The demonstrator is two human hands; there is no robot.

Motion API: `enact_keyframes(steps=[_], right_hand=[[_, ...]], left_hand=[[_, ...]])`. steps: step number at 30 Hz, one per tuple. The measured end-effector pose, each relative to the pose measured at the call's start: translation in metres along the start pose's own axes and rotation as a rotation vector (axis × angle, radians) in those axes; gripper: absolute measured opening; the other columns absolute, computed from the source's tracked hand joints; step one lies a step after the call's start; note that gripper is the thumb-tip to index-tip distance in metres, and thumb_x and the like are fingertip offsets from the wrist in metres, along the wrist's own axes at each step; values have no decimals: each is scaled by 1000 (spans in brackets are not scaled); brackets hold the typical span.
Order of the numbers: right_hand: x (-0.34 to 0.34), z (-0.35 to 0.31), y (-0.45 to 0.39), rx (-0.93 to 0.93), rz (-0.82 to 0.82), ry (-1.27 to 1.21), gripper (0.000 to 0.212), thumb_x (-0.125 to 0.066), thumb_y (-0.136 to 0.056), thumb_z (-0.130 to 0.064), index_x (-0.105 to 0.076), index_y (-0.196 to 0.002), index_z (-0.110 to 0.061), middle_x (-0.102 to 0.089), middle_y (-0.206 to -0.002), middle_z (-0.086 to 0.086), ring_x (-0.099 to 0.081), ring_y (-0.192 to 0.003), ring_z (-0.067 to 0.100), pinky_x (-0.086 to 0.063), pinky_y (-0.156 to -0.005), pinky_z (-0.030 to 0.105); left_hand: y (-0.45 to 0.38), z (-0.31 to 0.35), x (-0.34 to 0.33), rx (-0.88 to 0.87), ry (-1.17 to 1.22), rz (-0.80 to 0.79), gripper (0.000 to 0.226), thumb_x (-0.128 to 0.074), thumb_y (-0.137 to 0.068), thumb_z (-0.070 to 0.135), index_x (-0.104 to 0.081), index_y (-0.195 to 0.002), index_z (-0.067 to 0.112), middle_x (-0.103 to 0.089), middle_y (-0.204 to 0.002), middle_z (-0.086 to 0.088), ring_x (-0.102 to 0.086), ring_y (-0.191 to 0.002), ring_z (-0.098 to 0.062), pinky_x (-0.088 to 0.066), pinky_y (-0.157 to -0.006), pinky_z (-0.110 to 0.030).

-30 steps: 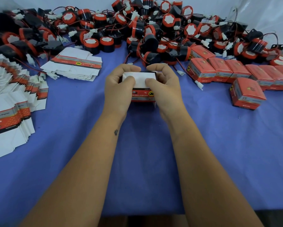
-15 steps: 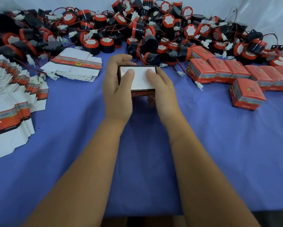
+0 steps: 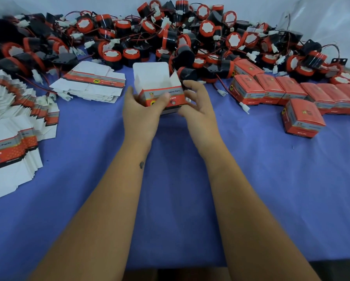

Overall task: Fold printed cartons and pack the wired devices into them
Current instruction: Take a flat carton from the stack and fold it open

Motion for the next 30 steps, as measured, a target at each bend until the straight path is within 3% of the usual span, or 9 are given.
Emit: enact_keyframes(steps=[4,7,9,12,15,20,22,26,30], right_hand=[[9,9,1,-90,67,329,46,-50,-92,-12,-46,-135,-28,-49,-127,-11,-52,-79,-20,-44,-63,13],[20,-2,-13,-184,45,434,24,-49,-93,-16,-59,-114,-18,-58,-92,-8,-49,-63,6,-41,-57,25],[25,-15,-33,-153,71,499,19,-50,-91,-17,-60,-105,-10,-54,-77,-1,-43,-63,18,-36,-58,33],[35,-26,-69,-68,205,714,33,-52,-90,-21,-55,-122,-15,-56,-117,11,-55,-102,31,-48,-83,45],[44,-21,-101,-3,328,845,43,-54,-90,-23,-48,-132,-13,-41,-138,14,-38,-126,35,-36,-105,47],[17,4,-130,31,46,644,57,-58,-95,-25,-37,-147,-14,-36,-150,10,-36,-135,27,-41,-101,40],[2,20,-124,57,-81,829,69,-65,-91,-34,-31,-151,-23,-23,-156,7,-23,-141,28,-35,-106,41],[-9,32,-105,266,83,979,51,-67,-86,-28,-47,-133,-28,-37,-136,5,-34,-121,30,-43,-95,42],[3,25,-80,145,178,580,39,-67,-82,-20,-52,-116,-32,-55,-112,1,-62,-86,21,-53,-73,36]], left_hand=[[2,2,5,-86,84,139,55,-78,-73,14,-46,-117,24,-60,-112,10,-61,-90,10,-51,-72,-14],[6,3,6,-104,132,229,59,-79,-76,18,-36,-116,24,-57,-121,4,-61,-104,-3,-55,-80,-21],[6,4,5,-95,166,268,59,-77,-79,19,-33,-119,24,-58,-121,3,-62,-98,0,-52,-76,-15],[4,2,4,-76,195,266,57,-76,-82,16,-33,-118,26,-58,-115,6,-60,-86,10,-48,-69,-9],[2,-3,2,-65,178,253,58,-77,-81,17,-33,-118,30,-56,-114,12,-60,-89,12,-50,-72,-12],[-2,-4,-1,-50,143,230,61,-78,-81,18,-34,-120,31,-56,-122,10,-61,-107,-1,-55,-83,-24],[-3,-5,-1,-53,146,241,60,-78,-81,17,-35,-119,31,-57,-123,8,-62,-106,-2,-56,-84,-25],[-4,-4,-1,-49,189,254,58,-77,-82,14,-35,-119,29,-59,-115,11,-65,-96,4,-55,-76,-19],[0,1,1,-31,271,298,57,-74,-84,14,-32,-121,22,-58,-121,-3,-66,-103,-12,-56,-80,-24]])
Point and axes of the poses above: each hand's wrist, its own y-axis away from the middle knuckle, its own x-axis out of the back of the hand, z = x × y, the point moved 1 cm from there along -y, towards the middle knuckle
